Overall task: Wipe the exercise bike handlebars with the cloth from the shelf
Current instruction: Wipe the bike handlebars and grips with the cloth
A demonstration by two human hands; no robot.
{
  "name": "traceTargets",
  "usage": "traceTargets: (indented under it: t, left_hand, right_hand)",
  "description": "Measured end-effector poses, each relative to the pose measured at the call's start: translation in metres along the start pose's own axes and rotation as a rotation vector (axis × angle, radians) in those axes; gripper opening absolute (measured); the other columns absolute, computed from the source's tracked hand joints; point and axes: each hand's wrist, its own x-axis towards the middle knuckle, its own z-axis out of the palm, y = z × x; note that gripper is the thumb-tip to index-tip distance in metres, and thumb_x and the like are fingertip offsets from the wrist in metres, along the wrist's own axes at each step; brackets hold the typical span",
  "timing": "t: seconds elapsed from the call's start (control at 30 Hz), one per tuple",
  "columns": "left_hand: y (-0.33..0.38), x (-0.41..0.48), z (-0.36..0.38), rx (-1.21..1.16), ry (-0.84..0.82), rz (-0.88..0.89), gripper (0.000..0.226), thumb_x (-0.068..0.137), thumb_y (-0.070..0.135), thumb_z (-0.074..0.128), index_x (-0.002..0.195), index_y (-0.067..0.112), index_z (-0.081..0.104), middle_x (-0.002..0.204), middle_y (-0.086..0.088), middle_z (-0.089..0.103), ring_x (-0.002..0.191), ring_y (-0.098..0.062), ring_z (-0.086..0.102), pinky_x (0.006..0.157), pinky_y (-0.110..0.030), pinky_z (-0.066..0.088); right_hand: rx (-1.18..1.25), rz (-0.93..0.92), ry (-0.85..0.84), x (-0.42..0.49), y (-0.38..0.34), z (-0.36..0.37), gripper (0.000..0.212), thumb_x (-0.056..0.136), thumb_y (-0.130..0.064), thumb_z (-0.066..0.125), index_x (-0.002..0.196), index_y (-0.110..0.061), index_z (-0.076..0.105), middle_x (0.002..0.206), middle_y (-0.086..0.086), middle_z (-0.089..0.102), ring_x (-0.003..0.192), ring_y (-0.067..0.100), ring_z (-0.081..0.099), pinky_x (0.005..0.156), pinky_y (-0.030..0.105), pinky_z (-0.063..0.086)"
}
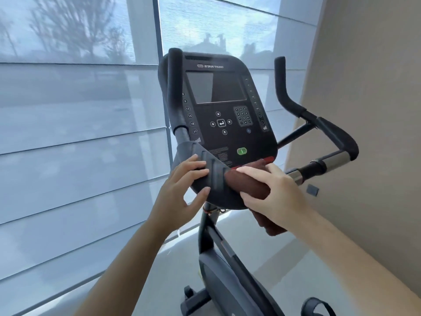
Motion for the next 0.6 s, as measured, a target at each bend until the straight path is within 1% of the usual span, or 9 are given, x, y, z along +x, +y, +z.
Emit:
traceTargets:
  t: [0.1,0.17,0.23,0.27,0.3,0.37,0.47,0.53,0.6]
  left_hand:
    - [-0.002,0.0,-0.005,0.077,-0.005,0.002,0.041,0.084,0.032,0.056,0.112,0.002,0.06,0.123,-0.007,0.057,0.129,-0.02,0.042,0.105,-0.033,0.036]
    - [-0.007,0.0,-0.011,0.166,0.008,-0.023,0.049,0.082,0.038,0.057,0.114,0.002,0.058,0.126,-0.01,0.055,0.127,-0.023,0.043,0.103,-0.035,0.037]
    - [-0.012,-0.002,-0.016,0.232,-0.008,-0.069,0.056,0.08,0.045,0.055,0.115,0.002,0.057,0.128,-0.012,0.053,0.125,-0.026,0.045,0.099,-0.036,0.04]
    - [-0.014,-0.002,-0.019,0.241,-0.021,-0.094,0.058,0.079,0.047,0.055,0.116,0.001,0.057,0.13,-0.012,0.052,0.123,-0.026,0.047,0.097,-0.037,0.042]
    - [-0.015,-0.001,-0.021,0.24,-0.032,-0.109,0.061,0.079,0.048,0.054,0.117,0.001,0.056,0.131,-0.012,0.052,0.121,-0.027,0.048,0.094,-0.037,0.043]
    - [-0.017,0.0,-0.023,0.24,-0.054,-0.109,0.064,0.078,0.049,0.055,0.118,0.0,0.055,0.131,-0.012,0.052,0.118,-0.027,0.052,0.09,-0.036,0.046]
    - [-0.018,0.002,-0.025,0.253,-0.066,-0.084,0.064,0.076,0.05,0.056,0.116,0.0,0.057,0.128,-0.011,0.054,0.109,-0.024,0.057,0.08,-0.034,0.051]
    - [-0.02,0.002,-0.025,0.266,-0.045,-0.06,0.063,0.077,0.049,0.056,0.114,-0.002,0.058,0.124,-0.013,0.057,0.109,-0.026,0.059,0.081,-0.036,0.051]
    - [-0.022,0.0,-0.022,0.275,-0.025,-0.032,0.063,0.078,0.048,0.056,0.113,-0.005,0.059,0.122,-0.017,0.058,0.112,-0.031,0.058,0.085,-0.039,0.049]
  right_hand:
    - [0.089,0.016,-0.064,0.006,0.003,-0.011,0.045,0.072,-0.034,0.068,0.113,-0.049,0.057,0.099,-0.01,0.055,0.086,0.004,0.054,0.074,-0.001,0.037]
    - [0.195,0.009,-0.04,0.028,-0.001,-0.011,0.044,0.074,-0.034,0.069,0.114,-0.048,0.057,0.108,-0.008,0.059,0.093,0.001,0.055,0.08,-0.002,0.036]
    - [0.285,-0.012,0.015,0.058,-0.011,0.001,0.044,0.076,-0.034,0.07,0.117,-0.044,0.057,0.115,-0.005,0.06,0.101,0.002,0.054,0.089,0.006,0.037]
    - [0.314,-0.016,0.023,0.074,-0.02,0.009,0.043,0.077,-0.034,0.069,0.117,-0.042,0.057,0.115,-0.003,0.061,0.103,0.006,0.055,0.09,0.011,0.038]
    - [0.331,-0.018,0.004,0.087,-0.028,0.018,0.042,0.078,-0.035,0.069,0.118,-0.041,0.058,0.114,0.0,0.061,0.103,0.011,0.057,0.089,0.013,0.04]
    - [0.296,-0.037,-0.096,0.103,-0.04,0.035,0.039,0.08,-0.036,0.067,0.118,-0.039,0.058,0.107,0.003,0.06,0.097,0.017,0.06,0.079,0.011,0.042]
    - [0.227,-0.056,-0.19,0.1,-0.035,0.036,0.038,0.08,-0.035,0.064,0.115,-0.047,0.057,0.106,0.001,0.053,0.095,0.009,0.056,0.077,0.01,0.039]
    - [0.179,-0.088,-0.208,0.083,-0.026,0.025,0.041,0.078,-0.034,0.065,0.114,-0.05,0.056,0.104,-0.002,0.052,0.094,0.005,0.054,0.079,0.005,0.038]
    - [0.115,-0.117,-0.198,0.061,-0.018,0.016,0.044,0.074,-0.034,0.067,0.112,-0.052,0.056,0.103,-0.006,0.052,0.093,0.003,0.052,0.081,-0.002,0.033]
